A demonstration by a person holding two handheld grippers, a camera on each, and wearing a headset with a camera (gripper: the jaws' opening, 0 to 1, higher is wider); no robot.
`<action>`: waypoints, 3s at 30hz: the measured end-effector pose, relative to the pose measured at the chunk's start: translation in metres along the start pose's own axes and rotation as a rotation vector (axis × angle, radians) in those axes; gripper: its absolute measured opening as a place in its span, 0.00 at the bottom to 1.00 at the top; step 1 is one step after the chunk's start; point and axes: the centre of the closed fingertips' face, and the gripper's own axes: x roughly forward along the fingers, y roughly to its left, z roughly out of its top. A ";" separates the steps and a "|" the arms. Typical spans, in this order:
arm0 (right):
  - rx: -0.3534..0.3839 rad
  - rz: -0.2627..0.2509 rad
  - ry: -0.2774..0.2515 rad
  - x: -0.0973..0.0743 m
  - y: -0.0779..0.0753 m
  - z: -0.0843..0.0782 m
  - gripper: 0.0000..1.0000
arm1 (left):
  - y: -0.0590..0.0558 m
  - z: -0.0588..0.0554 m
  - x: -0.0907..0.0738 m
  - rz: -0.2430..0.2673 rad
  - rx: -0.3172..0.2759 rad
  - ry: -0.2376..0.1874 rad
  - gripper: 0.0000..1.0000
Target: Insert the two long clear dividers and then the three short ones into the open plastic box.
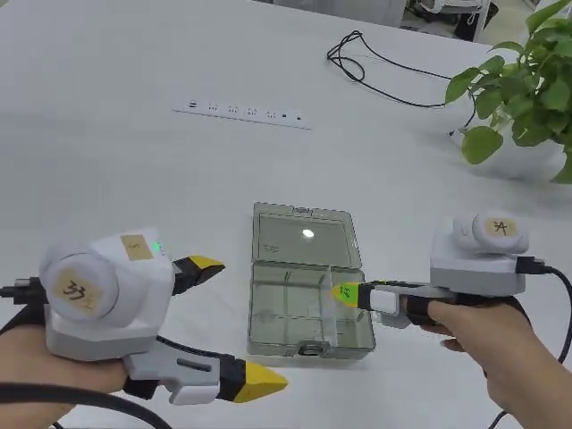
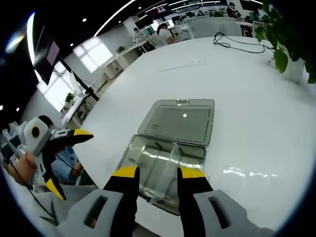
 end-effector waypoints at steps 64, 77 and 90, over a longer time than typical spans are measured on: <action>-0.452 0.151 -0.200 -0.080 -0.034 -0.035 0.80 | 0.063 -0.104 -0.013 0.289 -0.222 0.405 0.60; -0.463 0.151 -0.208 -0.082 -0.034 -0.039 0.80 | 0.074 -0.120 -0.007 0.333 -0.215 0.526 0.48; -0.459 0.140 -0.233 -0.086 -0.035 -0.035 0.78 | 0.079 -0.131 -0.005 0.349 -0.157 0.616 0.41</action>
